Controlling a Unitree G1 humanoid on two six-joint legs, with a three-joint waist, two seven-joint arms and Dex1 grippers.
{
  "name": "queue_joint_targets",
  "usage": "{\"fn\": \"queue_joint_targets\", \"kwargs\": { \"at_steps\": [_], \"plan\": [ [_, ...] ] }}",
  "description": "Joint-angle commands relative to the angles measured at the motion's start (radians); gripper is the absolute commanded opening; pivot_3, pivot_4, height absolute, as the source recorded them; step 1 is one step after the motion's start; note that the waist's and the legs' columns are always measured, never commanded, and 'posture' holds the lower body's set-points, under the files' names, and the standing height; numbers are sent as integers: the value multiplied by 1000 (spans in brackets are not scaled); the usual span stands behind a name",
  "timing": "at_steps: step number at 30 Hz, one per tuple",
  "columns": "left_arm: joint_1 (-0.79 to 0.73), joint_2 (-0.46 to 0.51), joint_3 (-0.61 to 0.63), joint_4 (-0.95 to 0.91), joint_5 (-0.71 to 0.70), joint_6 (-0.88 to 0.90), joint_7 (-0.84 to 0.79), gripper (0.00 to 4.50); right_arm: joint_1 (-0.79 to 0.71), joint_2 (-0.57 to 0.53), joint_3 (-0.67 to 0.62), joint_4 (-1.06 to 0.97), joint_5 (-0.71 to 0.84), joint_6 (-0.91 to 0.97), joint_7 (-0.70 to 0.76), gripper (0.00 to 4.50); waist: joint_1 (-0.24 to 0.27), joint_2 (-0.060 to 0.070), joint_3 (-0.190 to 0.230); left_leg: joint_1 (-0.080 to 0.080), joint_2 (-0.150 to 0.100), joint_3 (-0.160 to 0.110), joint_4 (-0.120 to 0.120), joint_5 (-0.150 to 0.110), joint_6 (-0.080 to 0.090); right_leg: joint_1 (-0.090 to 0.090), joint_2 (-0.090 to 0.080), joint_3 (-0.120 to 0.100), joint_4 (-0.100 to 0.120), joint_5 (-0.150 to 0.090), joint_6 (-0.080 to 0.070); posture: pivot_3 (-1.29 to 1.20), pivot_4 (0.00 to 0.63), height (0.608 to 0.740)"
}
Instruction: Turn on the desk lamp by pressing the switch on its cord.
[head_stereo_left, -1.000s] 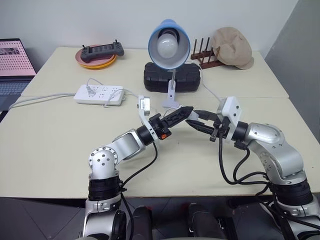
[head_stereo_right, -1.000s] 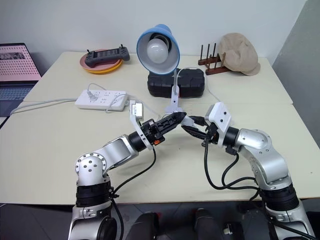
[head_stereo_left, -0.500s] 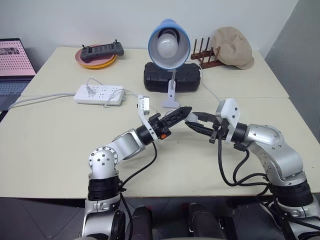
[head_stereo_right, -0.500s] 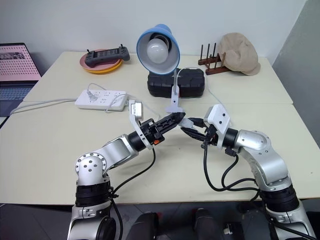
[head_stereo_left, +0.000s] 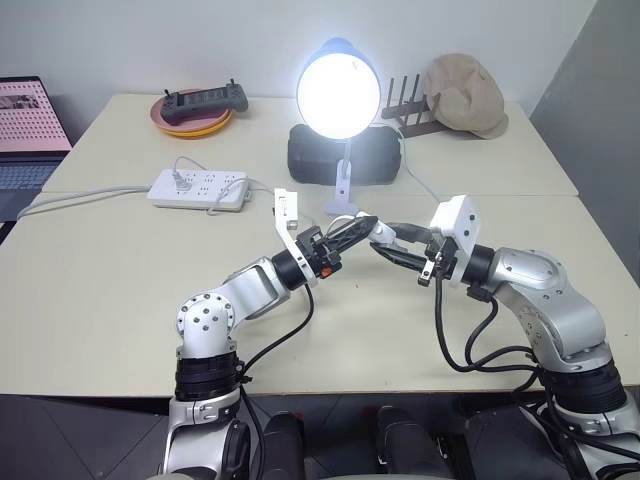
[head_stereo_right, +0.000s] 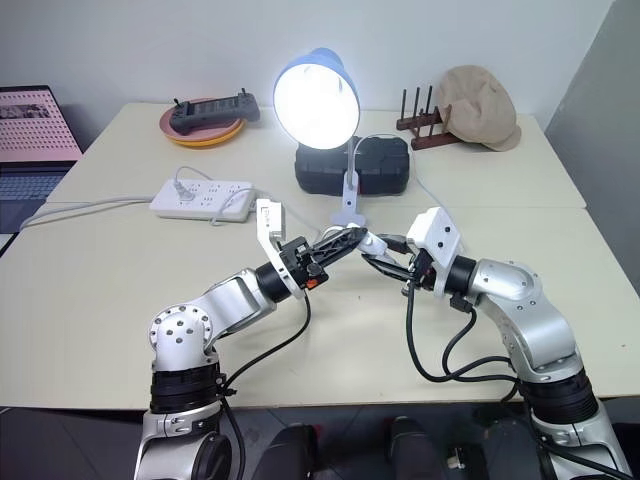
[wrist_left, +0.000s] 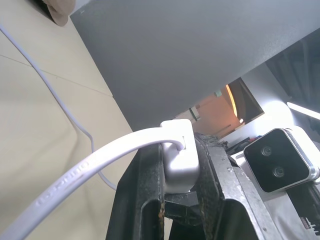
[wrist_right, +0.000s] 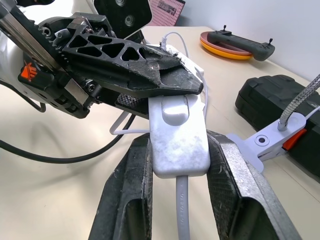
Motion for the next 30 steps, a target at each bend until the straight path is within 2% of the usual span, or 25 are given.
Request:
{"fn": "queue_joint_targets", "kwargs": {
  "at_steps": [1,7,8,12,18,22,25,28,30],
  "plan": [
    [-6,4,2,-18,-24,-7,-1,487,-19,-3,-17,-37,9,-15,1,1089,0,0,0,0,0,0,0,0,0,0,0,0,0,0,0,0,150,740],
    [-5,14,-13,-30,16,-24,-17,487,-23,-3,-17,-24,4,-21,3,1089,0,0,0,0,0,0,0,0,0,0,0,0,0,0,0,0,150,740],
    [-2,13,-10,-35,4,-23,-27,1187,-23,-3,-16,-22,2,-22,2,1089,0,0,0,0,0,0,0,0,0,0,0,0,0,0,0,0,150,740],
    [11,31,4,-46,-43,7,-12,1943,-30,1,-18,10,-9,-34,-3,1089,0,0,0,0,0,0,0,0,0,0,0,0,0,0,0,0,150,740],
    [79,132,31,-109,-139,69,12,3168,-46,0,-24,95,-31,-73,10,1089,-1,0,0,0,0,0,-2,0,0,-1,0,0,0,0,0,0,150,740],
    [122,281,70,-202,-205,105,4,3930,-72,-19,2,262,-110,-159,26,1089,-3,0,0,0,0,0,-3,0,0,-1,0,0,-1,0,0,0,150,740],
    [100,450,90,-270,-136,102,-79,4452,-107,-19,40,403,-177,-186,26,1089,-3,0,0,0,1,0,-3,0,0,-2,0,0,-1,-1,-1,0,150,740],
    [77,592,48,-318,19,47,-198,4478,-129,-18,65,488,-212,-213,47,1089,-2,0,0,1,0,1,-4,0,0,-2,0,0,-1,-1,-2,0,150,740],
    [63,760,-54,-358,265,-99,-371,4478,-145,-20,100,560,-229,-182,88,1089,-3,0,1,0,0,1,-5,0,0,-2,0,0,-2,-3,-5,0,150,740]
  ]
}}
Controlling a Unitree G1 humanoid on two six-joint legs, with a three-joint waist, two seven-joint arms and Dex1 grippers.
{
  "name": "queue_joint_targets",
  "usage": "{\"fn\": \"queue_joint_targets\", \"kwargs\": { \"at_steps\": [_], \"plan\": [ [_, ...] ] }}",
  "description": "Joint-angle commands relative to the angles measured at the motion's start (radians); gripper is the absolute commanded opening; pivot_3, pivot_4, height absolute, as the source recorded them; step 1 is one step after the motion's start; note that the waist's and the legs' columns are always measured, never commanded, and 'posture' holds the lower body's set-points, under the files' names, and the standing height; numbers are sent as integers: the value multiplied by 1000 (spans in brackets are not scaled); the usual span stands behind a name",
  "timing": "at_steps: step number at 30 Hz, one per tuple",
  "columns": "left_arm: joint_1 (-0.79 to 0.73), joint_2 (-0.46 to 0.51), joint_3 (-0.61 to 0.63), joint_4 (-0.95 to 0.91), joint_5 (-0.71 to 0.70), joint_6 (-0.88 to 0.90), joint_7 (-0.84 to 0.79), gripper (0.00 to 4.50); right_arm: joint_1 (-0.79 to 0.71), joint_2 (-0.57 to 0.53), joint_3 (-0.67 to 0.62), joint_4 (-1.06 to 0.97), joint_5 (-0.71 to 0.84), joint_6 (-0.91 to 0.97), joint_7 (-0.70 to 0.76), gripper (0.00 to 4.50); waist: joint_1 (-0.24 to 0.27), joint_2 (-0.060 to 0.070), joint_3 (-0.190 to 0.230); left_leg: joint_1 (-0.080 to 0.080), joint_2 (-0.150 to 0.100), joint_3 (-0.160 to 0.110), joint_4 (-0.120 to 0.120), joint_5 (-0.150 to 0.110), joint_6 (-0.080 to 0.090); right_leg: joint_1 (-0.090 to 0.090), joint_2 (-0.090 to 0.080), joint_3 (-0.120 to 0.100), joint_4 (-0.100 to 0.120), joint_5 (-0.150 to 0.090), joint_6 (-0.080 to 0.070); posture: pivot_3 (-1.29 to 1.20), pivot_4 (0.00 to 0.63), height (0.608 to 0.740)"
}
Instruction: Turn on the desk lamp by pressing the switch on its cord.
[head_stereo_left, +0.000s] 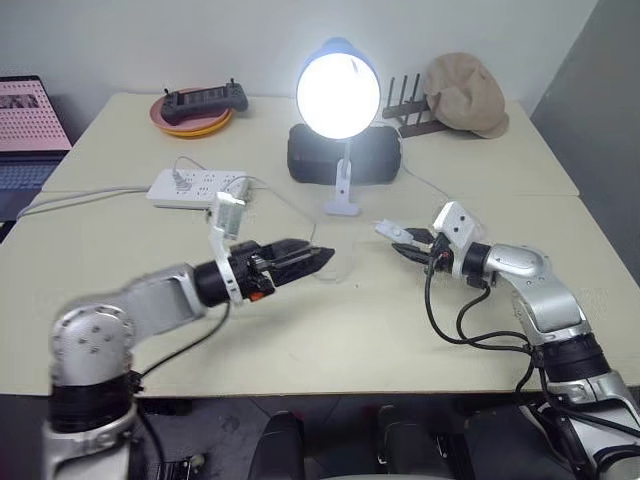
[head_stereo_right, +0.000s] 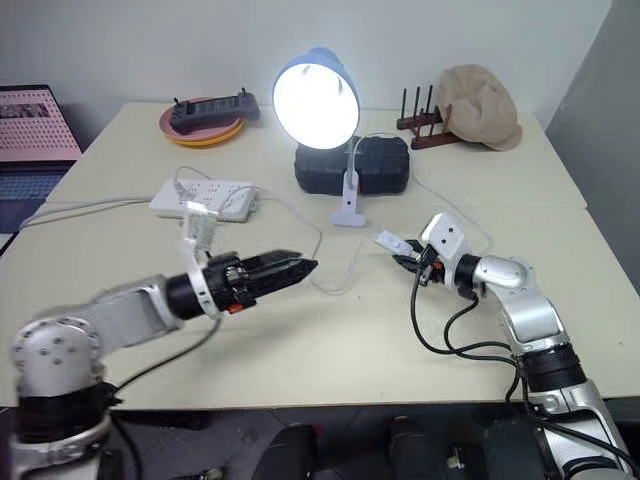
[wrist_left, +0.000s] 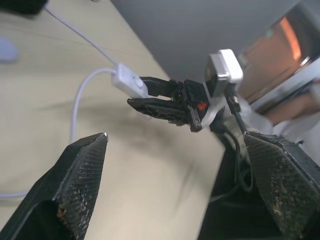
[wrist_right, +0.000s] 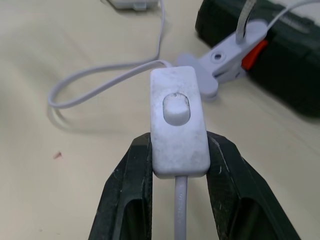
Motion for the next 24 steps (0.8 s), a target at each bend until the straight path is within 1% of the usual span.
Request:
{"fn": "queue_joint_targets", "kwargs": {
  "at_steps": [1,2,4,5,6,7,9,11,12,13,15,16,21,24],
  "plan": [
    [-28,210,-143,-82,361,-226,-270,4478,-43,-9,40,87,-33,8,74,1089,-1,0,0,0,0,0,0,0,0,0,0,0,0,0,0,0,150,740],
    [-31,236,-178,-77,430,-281,-312,4478,-47,-8,42,105,-37,19,79,1089,0,0,0,0,0,0,-2,0,0,0,0,0,-1,1,-1,0,150,740],
    [-35,238,-213,-52,495,-338,-345,4500,-52,-8,37,124,-44,12,84,1821,2,0,0,0,0,1,-2,0,0,0,0,0,-2,1,-2,0,150,740],
    [-35,235,-222,-43,519,-356,-360,4500,-55,-7,36,130,-46,8,85,1942,2,0,1,-1,0,1,-3,0,0,0,-1,0,-3,1,-2,0,150,740],
    [-37,235,-228,-26,543,-376,-384,4500,-53,-14,30,120,-34,13,104,2288,1,0,1,-1,0,1,-3,0,0,-1,-1,0,-3,1,-1,0,150,740],
    [-40,240,-234,-5,567,-398,-413,4500,-49,-23,11,95,-3,37,127,2502,0,0,1,-2,0,1,-3,0,0,-1,-1,0,-3,2,0,0,150,740],
    [-59,240,-221,39,577,-398,-440,4500,-23,-62,-25,6,58,86,183,2857,0,1,1,-2,0,1,-3,0,0,-2,0,0,-2,2,1,0,150,740],
    [-69,242,-199,65,569,-386,-466,4500,4,-99,-59,-82,106,134,209,3391,2,2,1,-3,1,1,-3,0,0,-3,0,-1,-1,1,2,0,150,740],
    [-70,244,-193,72,571,-385,-478,4500,12,-110,-71,-111,122,153,214,3536,2,2,2,-3,1,1,-3,0,0,-3,0,-1,-1,1,3,0,150,740],
    [-71,257,-189,86,587,-391,-491,4500,27,-135,-107,-170,169,206,225,3838,1,2,2,-3,1,1,-3,0,0,-3,0,-1,-1,1,3,0,150,740],
    [-71,274,-170,109,592,-377,-508,4500,46,-176,-167,-262,245,303,229,4153,0,2,2,-3,1,1,-3,0,0,-3,0,0,-1,1,3,0,150,740],
    [-72,283,-159,119,592,-371,-518,4500,54,-194,-195,-300,276,347,224,4471,1,2,2,-3,1,1,-3,0,0,-3,0,0,-1,1,3,0,150,740],
    [-74,323,-99,184,578,-333,-568,4500,86,-244,-294,-407,336,446,160,4490,-2,2,2,-2,1,1,-2,0,0,-3,0,-1,0,0,3,0,150,740],
    [-59,354,-87,228,606,-352,-619,4500,133,-281,-334,-461,369,490,162,4490,-2,2,2,-2,1,1,-2,0,0,-3,0,-1,0,-1,0,0,150,740]
  ]
}}
